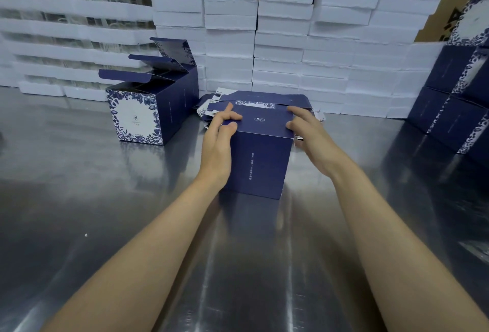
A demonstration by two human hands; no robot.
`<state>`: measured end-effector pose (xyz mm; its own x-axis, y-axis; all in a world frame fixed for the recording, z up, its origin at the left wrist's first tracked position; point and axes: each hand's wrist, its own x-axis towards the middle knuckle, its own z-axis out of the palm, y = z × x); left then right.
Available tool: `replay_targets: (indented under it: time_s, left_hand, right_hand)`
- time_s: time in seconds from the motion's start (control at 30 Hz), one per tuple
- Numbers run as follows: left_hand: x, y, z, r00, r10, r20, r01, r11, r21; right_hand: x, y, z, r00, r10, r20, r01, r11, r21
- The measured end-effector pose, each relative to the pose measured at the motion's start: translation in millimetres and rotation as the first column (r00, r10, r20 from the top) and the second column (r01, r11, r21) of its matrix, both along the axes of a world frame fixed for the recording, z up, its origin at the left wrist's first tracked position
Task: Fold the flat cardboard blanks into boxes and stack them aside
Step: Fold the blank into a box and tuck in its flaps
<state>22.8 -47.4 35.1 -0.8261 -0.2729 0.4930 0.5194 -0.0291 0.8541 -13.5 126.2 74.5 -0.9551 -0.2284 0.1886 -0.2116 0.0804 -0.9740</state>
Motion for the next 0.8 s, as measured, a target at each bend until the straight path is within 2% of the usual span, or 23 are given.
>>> replay_targets:
  time_s: [0.17,0.4,0.5,0.63,0.7,0.8]
  left_hand:
    - [-1,0,-1,1.000,0.005,-0.015,-0.006,1.000,-0.009]
    - [-2,1,-2,1.000,-0.010,-0.007,0.010,0.999,-0.032]
    - [-1,1,-2,1.000,-0.009,-0.012,0.008,0.999,-0.048]
    - [-1,1,-3,1.000,-0.027,-0.013,0.026,0.999,-0.047]
    - [0,3,-3,1.000,-0.023,-0.009,0.023,0.998,-0.060]
    - [1,3,-4,0.999,-0.002,-0.035,0.000,0.999,-0.051]
  right_hand:
    - [-3,-5,-1,0.993,-0.086,-0.078,0.080,0.994,-0.071]
    - [-5,6,6,0.997,-0.062,0.036,0.063,0.998,-0.027]
    - [-4,7,9,0.997,-0.079,-0.002,0.079,0.997,-0.017]
    - [-7,-1,6,0.973,-0.199,-0.119,0.204,0.979,0.027]
    - [-11,-2,4,0.953,-0.276,-0.125,0.280,0.960,0.012]
    - [-15,0,-1,0.943,-0.307,-0.125,0.311,0.950,0.014]
